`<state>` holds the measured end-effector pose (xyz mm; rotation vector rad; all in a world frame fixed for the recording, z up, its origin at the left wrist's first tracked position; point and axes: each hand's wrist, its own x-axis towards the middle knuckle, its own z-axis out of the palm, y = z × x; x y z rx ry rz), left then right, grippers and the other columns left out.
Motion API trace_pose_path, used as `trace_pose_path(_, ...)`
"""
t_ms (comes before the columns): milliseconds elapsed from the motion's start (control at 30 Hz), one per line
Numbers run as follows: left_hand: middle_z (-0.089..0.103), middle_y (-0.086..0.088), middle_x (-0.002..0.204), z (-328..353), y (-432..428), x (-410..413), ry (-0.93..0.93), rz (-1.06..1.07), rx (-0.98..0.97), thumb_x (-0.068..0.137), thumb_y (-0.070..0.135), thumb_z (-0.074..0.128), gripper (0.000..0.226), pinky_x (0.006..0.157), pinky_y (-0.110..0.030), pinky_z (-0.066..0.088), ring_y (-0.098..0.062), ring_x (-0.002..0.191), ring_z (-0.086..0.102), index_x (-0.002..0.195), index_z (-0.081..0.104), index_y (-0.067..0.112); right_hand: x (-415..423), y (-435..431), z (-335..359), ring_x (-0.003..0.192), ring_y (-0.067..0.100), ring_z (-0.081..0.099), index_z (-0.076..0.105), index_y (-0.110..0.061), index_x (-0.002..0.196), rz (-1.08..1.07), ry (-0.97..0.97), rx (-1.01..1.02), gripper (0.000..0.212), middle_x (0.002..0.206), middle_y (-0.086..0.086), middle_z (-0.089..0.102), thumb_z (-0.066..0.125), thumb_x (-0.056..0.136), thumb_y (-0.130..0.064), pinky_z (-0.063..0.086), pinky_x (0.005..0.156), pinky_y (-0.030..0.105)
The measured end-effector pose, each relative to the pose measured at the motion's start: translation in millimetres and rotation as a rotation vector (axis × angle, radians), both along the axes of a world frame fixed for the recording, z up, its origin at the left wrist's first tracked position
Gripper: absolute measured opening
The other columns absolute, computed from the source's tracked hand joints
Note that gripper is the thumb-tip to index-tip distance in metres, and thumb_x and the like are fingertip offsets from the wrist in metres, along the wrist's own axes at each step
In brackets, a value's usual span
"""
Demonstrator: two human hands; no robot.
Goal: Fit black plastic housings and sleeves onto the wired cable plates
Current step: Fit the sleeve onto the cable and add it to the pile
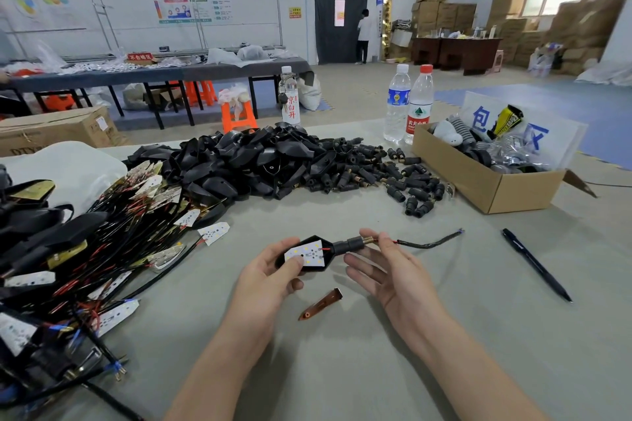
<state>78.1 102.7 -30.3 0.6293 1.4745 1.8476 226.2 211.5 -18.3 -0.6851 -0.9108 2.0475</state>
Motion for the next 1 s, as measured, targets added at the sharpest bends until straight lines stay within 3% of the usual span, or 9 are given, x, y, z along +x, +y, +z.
trace_pose_path(200,0.074,-0.009,0.106,4.8,-6.5,-1.0,-0.038,-0.013,0.012,0.094,0.003,0.062,0.024,0.065,-0.024,0.052,-0.017,0.083,0.065,0.114,0.069,0.015,-2.7,-0.9,-3.0,0.075,0.01,0.069,0.075,-0.009,0.098,-0.157,-0.112,0.169,0.02,0.083,0.002,0.073,0.059,0.098,-0.02,0.058,0.067,0.021)
trace_pose_path(333,0.073,-0.008,0.105,12.9,-13.3,1.8,-0.012,0.018,0.004,0.095,0.004,0.062,0.024,0.068,-0.027,0.05,-0.014,0.079,0.061,0.115,0.068,0.016,-6.2,-10.0,4.5,0.078,0.015,0.074,0.073,-0.008,0.1,-0.19,-0.158,0.21,0.02,0.084,0.007,0.076,0.057,0.099,-0.021,0.058,0.065,0.02)
trace_pose_path(600,0.071,-0.007,0.093,49.3,-66.5,-30.8,-0.149,0.182,0.139,0.096,0.0,0.056,0.021,0.063,-0.026,0.05,-0.011,0.068,0.063,0.111,0.065,0.011,-55.4,-72.2,44.2,0.081,0.018,0.075,0.069,-0.006,0.1,-0.082,-0.095,0.256,0.021,0.085,0.009,0.077,0.051,0.102,-0.017,0.058,0.066,0.018)
trace_pose_path(700,0.07,-0.015,0.092,74.2,-106.0,-55.4,-0.244,0.28,0.271,0.098,0.008,0.057,0.01,0.066,-0.028,0.056,-0.017,0.072,0.065,0.1,0.065,0.003,-95.3,-115.5,67.6,0.079,0.016,0.075,0.069,-0.009,0.099,-0.012,-0.02,0.271,0.02,0.082,0.007,0.077,0.051,0.102,-0.016,0.056,0.064,0.017)
trace_pose_path(767,0.071,-0.016,0.085,89.2,-131.6,-67.6,-0.321,0.321,0.352,0.101,0.021,0.055,0.024,0.062,-0.029,0.058,-0.019,0.069,0.068,0.099,0.063,-0.001,-125.5,-152.2,80.8,0.079,0.016,0.075,0.069,-0.008,0.101,0.058,0.03,0.275,0.019,0.082,0.008,0.077,0.051,0.102,-0.016,0.057,0.065,0.017)
trace_pose_path(900,0.077,-0.009,0.094,102.5,-183.5,-82.1,-0.169,0.339,0.338,0.095,0.045,0.055,0.041,0.061,-0.027,0.057,-0.015,0.079,0.073,0.104,0.07,0.009,-170.4,-218.2,96.3,0.077,0.017,0.075,0.069,-0.004,0.105,0.147,0.12,0.214,0.02,0.081,0.01,0.076,0.053,0.101,-0.016,0.057,0.065,0.018)
trace_pose_path(1000,0.077,-0.003,0.101,108.1,-227.8,-88.5,0.031,0.312,0.314,0.081,0.043,0.067,0.026,0.064,-0.023,0.055,-0.01,0.085,0.072,0.096,0.079,0.025,-186.1,-252.3,98.1,0.08,0.018,0.075,0.07,-0.004,0.106,0.213,0.149,0.188,0.021,0.084,0.012,0.077,0.054,0.101,-0.017,0.057,0.066,0.019)
